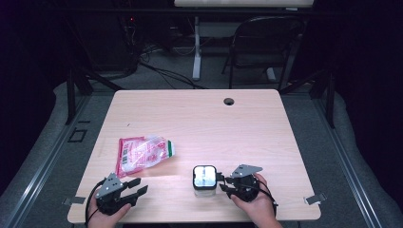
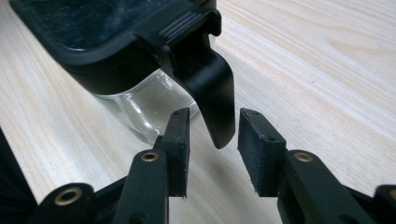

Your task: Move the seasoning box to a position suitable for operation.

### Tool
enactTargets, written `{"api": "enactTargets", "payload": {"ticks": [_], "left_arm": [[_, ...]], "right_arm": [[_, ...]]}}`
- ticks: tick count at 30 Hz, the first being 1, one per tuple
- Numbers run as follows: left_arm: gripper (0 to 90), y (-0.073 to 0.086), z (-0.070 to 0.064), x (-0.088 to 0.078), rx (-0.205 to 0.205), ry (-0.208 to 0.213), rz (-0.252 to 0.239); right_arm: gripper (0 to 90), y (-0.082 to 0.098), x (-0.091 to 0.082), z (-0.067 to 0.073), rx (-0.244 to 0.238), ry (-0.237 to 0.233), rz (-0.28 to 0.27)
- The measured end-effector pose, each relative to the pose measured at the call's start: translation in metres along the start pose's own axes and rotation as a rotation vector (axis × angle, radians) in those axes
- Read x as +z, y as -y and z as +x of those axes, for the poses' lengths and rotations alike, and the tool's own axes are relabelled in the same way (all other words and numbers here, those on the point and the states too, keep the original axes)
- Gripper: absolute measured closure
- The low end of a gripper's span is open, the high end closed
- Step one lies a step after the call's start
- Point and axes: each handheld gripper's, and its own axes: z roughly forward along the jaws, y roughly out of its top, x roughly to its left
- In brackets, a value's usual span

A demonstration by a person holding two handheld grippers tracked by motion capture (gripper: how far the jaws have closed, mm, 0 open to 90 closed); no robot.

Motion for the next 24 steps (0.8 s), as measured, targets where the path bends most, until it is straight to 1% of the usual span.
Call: {"api": "enactTargets", "payload": {"ticks": [2, 3, 4, 5, 6, 7, 8, 9, 11, 12, 14, 16, 17, 19, 20, 21, 22, 23, 24], "left_arm": [[57.6, -0.003, -0.001, 0.000, 0.001, -0.002, 0.010], [58.5, -0.006, -0.002, 0.000, -0.001, 0.000, 0.010], [58.6, -0.008, -0.002, 0.000, -0.010, 0.005, 0.004], [58.6, -0.011, -0.002, 0.001, -0.017, 0.012, -0.002], [58.7, -0.014, -0.002, 0.001, -0.019, 0.019, 0.003], [58.6, -0.018, -0.002, 0.004, -0.022, 0.026, 0.002], [58.7, -0.023, -0.002, 0.006, -0.020, 0.044, 0.011], [58.7, -0.028, -0.002, 0.009, -0.017, 0.054, 0.014], [58.7, -0.035, -0.004, 0.014, -0.011, 0.064, 0.027], [58.7, -0.041, -0.006, 0.017, -0.008, 0.074, 0.035], [58.7, -0.048, -0.011, 0.024, 0.005, 0.086, 0.044], [58.5, -0.055, -0.014, 0.032, 0.008, 0.108, 0.055], [58.5, -0.057, -0.016, 0.035, -0.003, 0.121, 0.058], [59.0, -0.067, -0.018, 0.045, -0.001, 0.146, 0.072], [59.8, -0.072, -0.019, 0.048, 0.002, 0.156, 0.084], [61.4, -0.077, -0.020, 0.052, 0.011, 0.165, 0.105], [61.8, -0.083, -0.022, 0.056, 0.027, 0.176, 0.125], [62.1, -0.087, -0.024, 0.058, 0.041, 0.179, 0.128], [63.0, -0.095, -0.027, 0.060, 0.065, 0.180, 0.127]], "right_arm": [[63.5, 0.000, -0.004, 0.000, -0.007, -0.008, 0.002], [62.3, 0.000, -0.009, 0.000, 0.003, -0.027, -0.010], [61.8, 0.000, -0.012, 0.001, 0.011, -0.029, -0.018], [61.8, 0.000, -0.012, 0.001, 0.011, -0.029, -0.018], [61.5, 0.000, -0.015, 0.000, 0.020, -0.030, -0.025], [61.0, -0.001, -0.017, 0.000, 0.019, -0.031, -0.018], [60.8, -0.003, -0.023, -0.002, 0.018, -0.026, -0.018], [60.8, -0.003, -0.023, -0.002, 0.018, -0.026, -0.018], [61.9, -0.006, -0.028, -0.003, 0.009, -0.017, -0.020], [63.0, -0.007, -0.030, -0.003, 0.008, -0.009, -0.026], [64.0, -0.011, -0.036, -0.004, 0.010, -0.007, -0.025], [63.6, -0.013, -0.041, -0.004, 0.014, 0.005, -0.030], [63.9, -0.015, -0.042, -0.004, 0.017, 0.000, -0.031], [64.3, -0.018, -0.044, -0.004, 0.021, -0.002, -0.033], [64.9, -0.020, -0.045, -0.003, 0.021, 0.000, -0.032], [65.3, -0.022, -0.046, -0.003, 0.016, 0.008, -0.030], [65.4, -0.024, -0.046, -0.002, 0.015, 0.005, -0.028], [65.4, -0.027, -0.048, -0.001, 0.010, 0.011, -0.022], [65.4, -0.029, -0.049, 0.000, 0.001, 0.017, -0.014]]}}
